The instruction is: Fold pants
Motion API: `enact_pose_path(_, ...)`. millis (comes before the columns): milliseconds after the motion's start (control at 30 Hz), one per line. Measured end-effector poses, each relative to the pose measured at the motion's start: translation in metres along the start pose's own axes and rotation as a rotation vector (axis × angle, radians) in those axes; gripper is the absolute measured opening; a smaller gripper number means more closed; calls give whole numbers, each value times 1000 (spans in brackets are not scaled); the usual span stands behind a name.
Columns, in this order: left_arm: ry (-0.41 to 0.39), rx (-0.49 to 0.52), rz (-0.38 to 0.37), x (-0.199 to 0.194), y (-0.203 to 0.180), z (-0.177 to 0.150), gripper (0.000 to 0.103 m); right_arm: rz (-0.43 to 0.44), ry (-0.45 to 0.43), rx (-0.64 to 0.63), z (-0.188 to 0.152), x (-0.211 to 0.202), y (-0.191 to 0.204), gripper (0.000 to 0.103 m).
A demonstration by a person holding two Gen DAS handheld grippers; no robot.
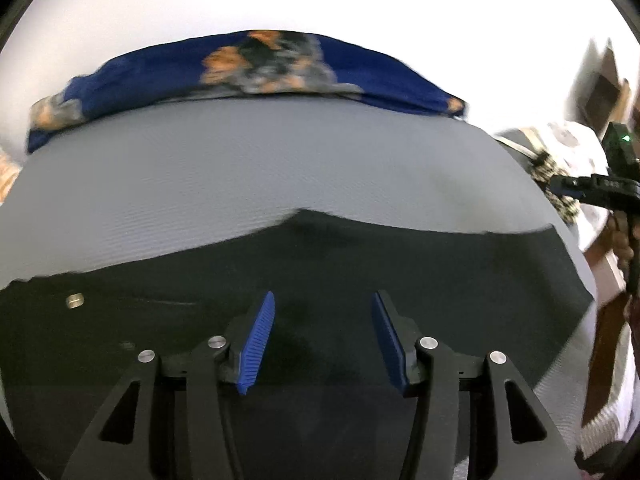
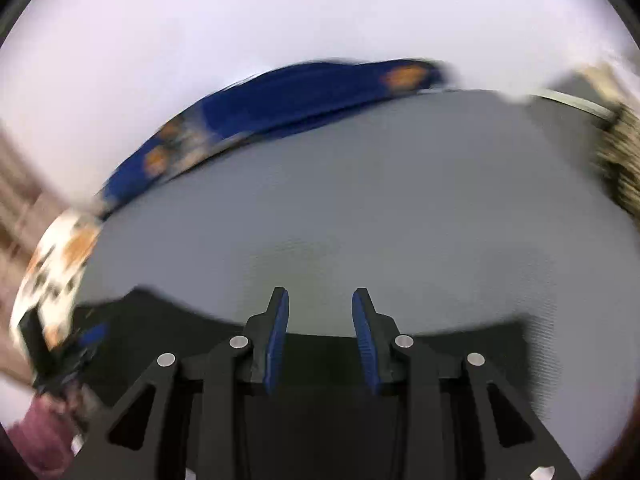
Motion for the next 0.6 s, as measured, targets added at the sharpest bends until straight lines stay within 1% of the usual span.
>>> enact_pose_path(33,-3,-5,20,0,7,-2,52,41,47,-32,0,24,26,32)
enact_pose_path(167,-26,16,114,2,36,-7,52,150,160,-114,-10,88,95,32)
enact_pose_path(200,-23,16,122,3,41,-10,52,195,197,-134,-13,109,117,32)
enact_pose_path(333,10,4,130,10,60,-19,52,282,320,-221,-21,165,173,32)
enact_pose_path(400,14,9,126,10,62,-23,52,305,365,-259,-24,185,195,32)
enact_pose_path(467,12,20,118,8,61,-25,52,342,420,-282,-30,202,213,32)
enact_pose_path(567,19,31,106,8,63,-28,52,341,469,-329,-34,221,225,32)
enact_pose_path(600,21,28,101,9,63,-28,52,350,499,-343,-38,228,229,32)
Point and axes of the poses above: each gripper's, at about its wrist camera, not at the fingertips, and x roughly the way its jaws point, y to its left, z to its top, the point moved 8 cm from there along x, roughly the way its jaws point, and after that the axes turned 9 degrees about z, right-handed, at the moved point
